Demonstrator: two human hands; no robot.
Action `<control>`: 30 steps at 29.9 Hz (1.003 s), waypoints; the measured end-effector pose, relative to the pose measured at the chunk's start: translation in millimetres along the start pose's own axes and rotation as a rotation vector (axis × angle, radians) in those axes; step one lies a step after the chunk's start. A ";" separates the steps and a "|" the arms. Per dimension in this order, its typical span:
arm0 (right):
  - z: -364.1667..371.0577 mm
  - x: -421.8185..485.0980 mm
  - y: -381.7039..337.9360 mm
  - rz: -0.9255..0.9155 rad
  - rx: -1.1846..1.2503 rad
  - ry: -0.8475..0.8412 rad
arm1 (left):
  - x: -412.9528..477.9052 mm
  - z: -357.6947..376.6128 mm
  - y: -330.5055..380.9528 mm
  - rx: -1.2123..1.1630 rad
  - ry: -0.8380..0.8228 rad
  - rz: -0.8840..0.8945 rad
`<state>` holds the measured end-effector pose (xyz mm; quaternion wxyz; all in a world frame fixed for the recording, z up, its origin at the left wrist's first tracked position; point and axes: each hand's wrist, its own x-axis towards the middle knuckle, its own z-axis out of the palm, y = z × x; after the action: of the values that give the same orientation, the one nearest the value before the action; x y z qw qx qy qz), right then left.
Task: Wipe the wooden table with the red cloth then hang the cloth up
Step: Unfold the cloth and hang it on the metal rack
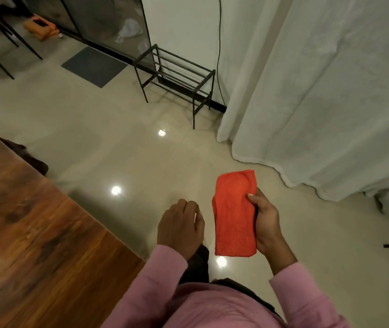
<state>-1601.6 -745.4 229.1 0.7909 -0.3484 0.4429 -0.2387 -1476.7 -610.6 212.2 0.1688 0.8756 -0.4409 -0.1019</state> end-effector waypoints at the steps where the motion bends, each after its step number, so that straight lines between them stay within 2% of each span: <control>1: 5.9 10.3 -6.7 -0.005 -0.021 -0.008 | 13.1 2.8 -2.3 -0.023 0.021 0.011; 3: 18.4 28.6 -19.9 -0.004 -0.076 -0.025 | 39.4 6.2 -4.9 -0.135 0.010 0.002; 4: 25.6 37.3 -27.1 -0.004 -0.103 -0.035 | 51.6 5.9 -4.8 -0.278 -0.024 -0.049; 8: 57.8 76.8 -49.7 -0.036 -0.221 -0.052 | 107.6 -9.5 -1.8 -1.217 -0.356 -0.474; 10: 75.3 96.7 -58.3 -0.043 -0.249 -0.055 | 130.8 -17.1 -5.6 -1.454 -0.429 -0.581; 12: 89.3 114.1 -64.3 -0.033 -0.266 -0.080 | 148.9 -26.8 -9.8 -1.603 -0.410 -0.649; 15: 112.3 135.3 -71.0 -0.049 -0.316 -0.114 | 171.9 -38.3 -20.0 -1.634 -0.357 -0.655; 23: 157.1 194.6 -72.3 -0.177 -0.788 -0.011 | 225.1 -56.9 -44.8 -1.513 -0.098 -0.679; 30: 194.4 234.4 -85.7 -0.090 -0.622 -0.254 | 274.1 -63.3 -68.5 -1.440 -0.021 -0.683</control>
<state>-1323.3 -895.3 240.2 0.6842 -0.6193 0.3765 -0.0814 -1243.6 -780.7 236.0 0.6482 0.6372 0.0245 -0.4161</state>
